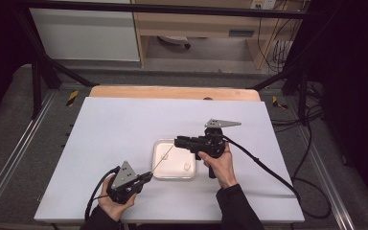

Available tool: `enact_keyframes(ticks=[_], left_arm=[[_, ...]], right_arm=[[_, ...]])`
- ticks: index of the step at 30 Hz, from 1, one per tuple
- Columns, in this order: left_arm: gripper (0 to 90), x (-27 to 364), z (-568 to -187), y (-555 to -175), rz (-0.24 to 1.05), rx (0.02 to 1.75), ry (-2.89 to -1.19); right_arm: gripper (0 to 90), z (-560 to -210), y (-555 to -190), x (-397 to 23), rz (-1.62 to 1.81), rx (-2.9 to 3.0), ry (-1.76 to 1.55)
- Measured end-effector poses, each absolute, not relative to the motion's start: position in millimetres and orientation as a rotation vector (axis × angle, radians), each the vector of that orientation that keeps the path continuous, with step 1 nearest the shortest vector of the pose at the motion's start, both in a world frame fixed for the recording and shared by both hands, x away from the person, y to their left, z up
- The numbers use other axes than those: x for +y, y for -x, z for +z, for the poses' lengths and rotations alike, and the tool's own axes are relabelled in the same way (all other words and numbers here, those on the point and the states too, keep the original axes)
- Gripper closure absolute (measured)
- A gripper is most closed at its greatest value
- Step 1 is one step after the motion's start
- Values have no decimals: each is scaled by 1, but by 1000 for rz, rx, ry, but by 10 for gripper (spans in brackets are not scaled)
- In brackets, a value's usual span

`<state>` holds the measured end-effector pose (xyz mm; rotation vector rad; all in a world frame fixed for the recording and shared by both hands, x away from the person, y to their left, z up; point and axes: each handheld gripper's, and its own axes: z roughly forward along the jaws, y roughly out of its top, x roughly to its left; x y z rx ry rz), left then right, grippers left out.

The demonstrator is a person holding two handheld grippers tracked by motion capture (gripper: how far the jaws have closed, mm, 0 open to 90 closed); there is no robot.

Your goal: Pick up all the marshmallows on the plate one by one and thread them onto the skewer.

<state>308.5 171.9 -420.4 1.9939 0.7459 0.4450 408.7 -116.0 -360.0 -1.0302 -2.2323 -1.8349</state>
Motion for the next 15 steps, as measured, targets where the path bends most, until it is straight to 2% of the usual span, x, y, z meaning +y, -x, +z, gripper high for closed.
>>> enact_keyframes(ticks=[15], left_arm=[[889, 172, -421, -307, 453, 717, -1996]], right_arm=[[766, -366, -409, -112, -1810, -2180, 994]])
